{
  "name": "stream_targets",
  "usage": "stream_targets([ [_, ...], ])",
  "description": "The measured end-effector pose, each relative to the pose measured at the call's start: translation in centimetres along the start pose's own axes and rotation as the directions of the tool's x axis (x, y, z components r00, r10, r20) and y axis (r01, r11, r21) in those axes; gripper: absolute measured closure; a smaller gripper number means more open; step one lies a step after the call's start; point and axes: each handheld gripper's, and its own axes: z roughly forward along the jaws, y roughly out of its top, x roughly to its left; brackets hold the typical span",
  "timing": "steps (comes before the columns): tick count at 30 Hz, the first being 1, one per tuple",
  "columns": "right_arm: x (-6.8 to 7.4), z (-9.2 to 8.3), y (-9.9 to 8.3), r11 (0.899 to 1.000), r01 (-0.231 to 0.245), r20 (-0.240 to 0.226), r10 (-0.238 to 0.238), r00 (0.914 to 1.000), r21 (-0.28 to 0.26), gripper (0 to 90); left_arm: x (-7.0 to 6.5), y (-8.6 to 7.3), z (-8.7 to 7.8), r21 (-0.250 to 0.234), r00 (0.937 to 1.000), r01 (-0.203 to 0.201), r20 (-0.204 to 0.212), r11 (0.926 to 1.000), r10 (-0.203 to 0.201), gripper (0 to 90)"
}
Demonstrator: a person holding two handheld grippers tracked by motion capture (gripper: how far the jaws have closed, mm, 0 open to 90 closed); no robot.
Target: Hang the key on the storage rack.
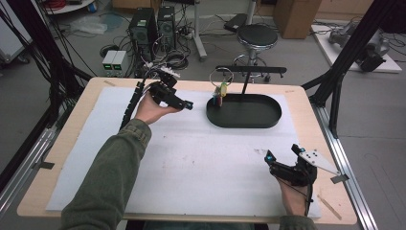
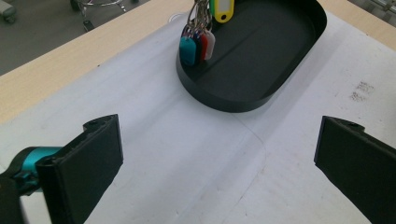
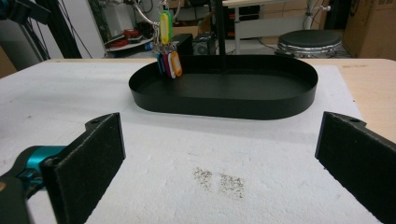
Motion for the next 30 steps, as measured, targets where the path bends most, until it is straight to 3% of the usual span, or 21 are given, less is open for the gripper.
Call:
stream_targets([
  [8,-0.2,-0.2,0.0,1.000,-0.008,0.003,0.008,1.0000,-0.004,0.4,0.7,-2.3,-1.9,-0.045,0.9990,0.040,-0.015,0.9982,-0.041,1.6],
  [12,-0.3,-0.2,0.0,1.000,-0.012,0.004,0.012,0.9999,-0.007,0.4,0.8,-3.3,-3.0,-0.078,0.9980,0.063,0.010,0.9950,-0.062,1.7],
  [22,-0.1,0.0,0.0,1.000,-0.003,0.000,0.003,1.0000,0.003,0.4,1.2,-5.5,-5.7,-0.104,0.9957,0.074,-0.048,0.9919,-0.079,1.6],
  [30,-0.2,0.0,-0.1,1.000,0.000,0.000,0.000,1.0000,0.008,0.4,1.8,-7.9,-7.7,-0.165,0.9899,0.103,-0.080,0.9809,-0.117,1.6],
])
